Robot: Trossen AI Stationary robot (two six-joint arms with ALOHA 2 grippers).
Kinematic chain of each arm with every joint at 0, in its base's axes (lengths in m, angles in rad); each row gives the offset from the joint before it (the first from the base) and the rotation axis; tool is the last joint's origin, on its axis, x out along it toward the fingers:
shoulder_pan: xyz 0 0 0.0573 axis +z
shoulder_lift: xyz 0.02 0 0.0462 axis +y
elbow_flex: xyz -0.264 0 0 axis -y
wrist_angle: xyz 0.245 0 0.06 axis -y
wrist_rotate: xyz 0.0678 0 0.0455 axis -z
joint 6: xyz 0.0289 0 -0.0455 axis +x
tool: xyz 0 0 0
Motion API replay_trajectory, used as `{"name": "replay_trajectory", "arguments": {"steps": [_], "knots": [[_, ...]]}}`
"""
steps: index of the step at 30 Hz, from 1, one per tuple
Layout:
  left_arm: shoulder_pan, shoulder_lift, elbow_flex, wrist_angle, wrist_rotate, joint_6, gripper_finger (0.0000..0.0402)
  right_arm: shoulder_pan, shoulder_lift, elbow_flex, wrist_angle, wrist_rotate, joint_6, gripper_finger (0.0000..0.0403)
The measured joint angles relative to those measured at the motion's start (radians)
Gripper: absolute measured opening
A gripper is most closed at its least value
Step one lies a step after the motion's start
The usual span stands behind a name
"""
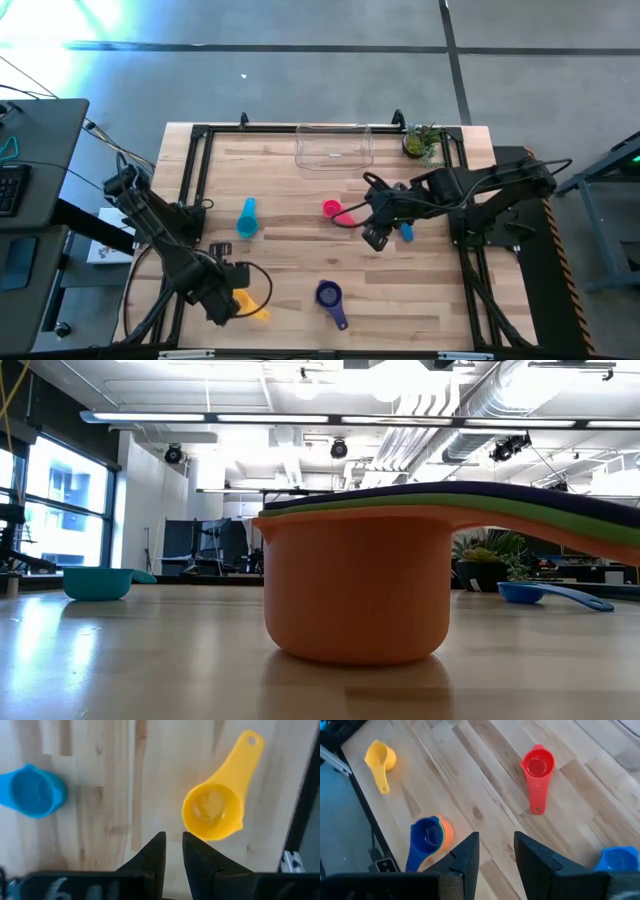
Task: Nest measuring cups in basket
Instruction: Stack the yellow measuring cup on the dark blue measuring cup
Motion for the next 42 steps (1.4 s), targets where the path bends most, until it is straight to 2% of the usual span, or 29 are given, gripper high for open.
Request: {"name": "replay_trajectory", "arguments": {"steps": [9,14,25,32,37,42], "knots": [[0.004,-0.192,-0.214,0.195,0.017,0.092,0.0055,0.000,0.000,0.000,0.000,0.034,0.126,0.0115],[0.005,-0.235,-0.299,0.246,0.023,0.085,0.0055,0.000,0.000,0.000,0.000,0.059,0.169,0.0115],[0.069,-0.229,-0.307,0.245,0.061,0.110,0.0060,0.000,0.000,0.000,0.000,0.130,0.207,0.0115],[0.132,-0.229,-0.307,0.254,0.064,0.180,0.0097,0.001,0.000,0.000,0.001,0.131,0.207,0.0115],[0.140,-0.224,-0.307,0.329,0.067,0.181,0.0126,0.001,0.000,0.000,0.001,0.131,0.207,0.0115],[0.106,-0.216,-0.305,0.409,0.072,0.223,0.0126,0.001,0.001,0.000,0.001,0.131,0.207,0.0115]]}}
